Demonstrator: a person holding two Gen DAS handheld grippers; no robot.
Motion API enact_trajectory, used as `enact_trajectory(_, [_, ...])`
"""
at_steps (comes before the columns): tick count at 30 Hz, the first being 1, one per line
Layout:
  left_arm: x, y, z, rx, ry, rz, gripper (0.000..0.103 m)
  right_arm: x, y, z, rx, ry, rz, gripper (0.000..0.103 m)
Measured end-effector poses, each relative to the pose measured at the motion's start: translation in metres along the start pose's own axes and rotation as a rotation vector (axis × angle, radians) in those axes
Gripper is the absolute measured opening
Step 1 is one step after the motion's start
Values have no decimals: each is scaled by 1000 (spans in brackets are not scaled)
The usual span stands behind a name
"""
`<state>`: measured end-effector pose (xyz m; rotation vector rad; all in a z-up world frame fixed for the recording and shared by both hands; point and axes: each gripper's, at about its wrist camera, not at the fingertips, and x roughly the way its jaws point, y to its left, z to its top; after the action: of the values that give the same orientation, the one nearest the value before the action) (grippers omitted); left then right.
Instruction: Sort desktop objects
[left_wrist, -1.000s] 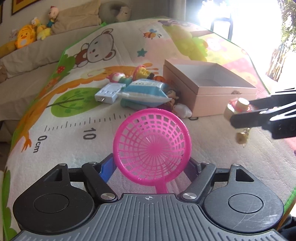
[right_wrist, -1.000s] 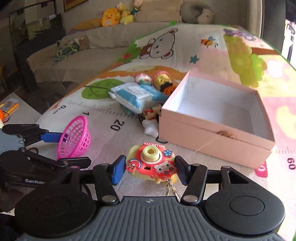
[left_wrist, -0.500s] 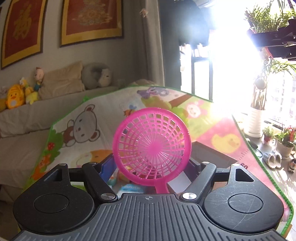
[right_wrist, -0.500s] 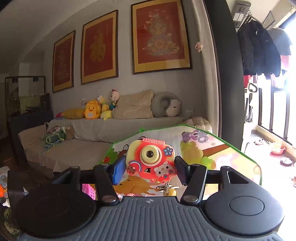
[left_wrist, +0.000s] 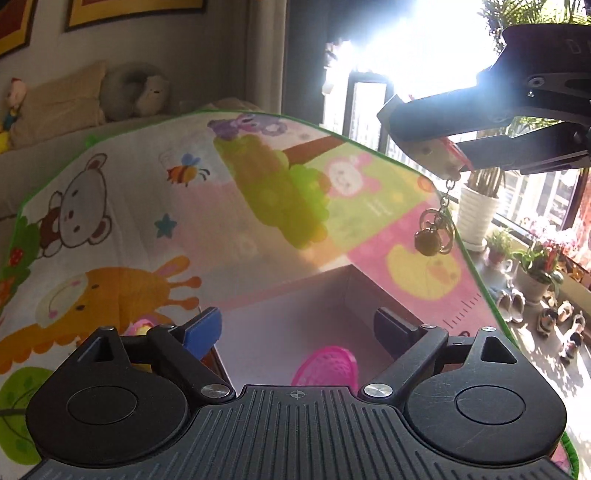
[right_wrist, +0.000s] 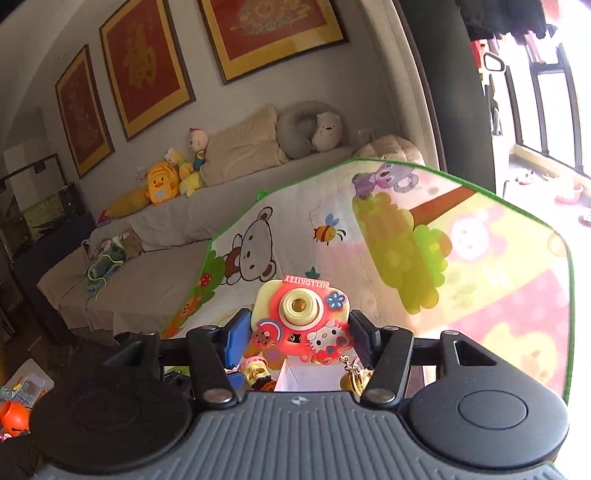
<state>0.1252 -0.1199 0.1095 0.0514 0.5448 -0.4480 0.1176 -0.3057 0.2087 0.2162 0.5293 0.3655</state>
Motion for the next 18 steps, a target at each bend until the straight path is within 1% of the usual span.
enact_trajectory(2, [-11,-1,-4,29,-49,-46,95,10,-4,-5,3,13,-8,57])
enact_trajectory(5, [-20,-14,-6,64,-97,-120,96,7,-4,-7,10,1,34,57])
enact_trajectory(7, [-18,-27,-9,79,-97,-137,96,0,-1,-9,5,-13,56,57])
enact_trajectory(10, [-5,-43,-12,61,-68,-150,92,-13,6,-9,-5,-31,91,57])
enact_trajectory(11, [-1,-46,-13,57,-59,-140,91,-18,10,-6,-7,-35,105,57])
enact_trajectory(12, [4,-47,-14,54,-48,-113,88,-23,12,-6,-10,-41,114,57])
enact_trajectory(14, [17,-44,-13,38,-23,-33,85,-31,16,-4,-19,-57,129,57])
enact_trajectory(16, [26,-32,-13,6,6,24,80,-46,21,-1,-42,-94,127,57])
enact_trajectory(17, [29,-27,-14,-6,18,42,80,-53,24,0,-57,-119,125,57])
enact_trajectory(18, [31,-19,-15,-19,29,51,85,-64,28,2,-79,-160,129,57])
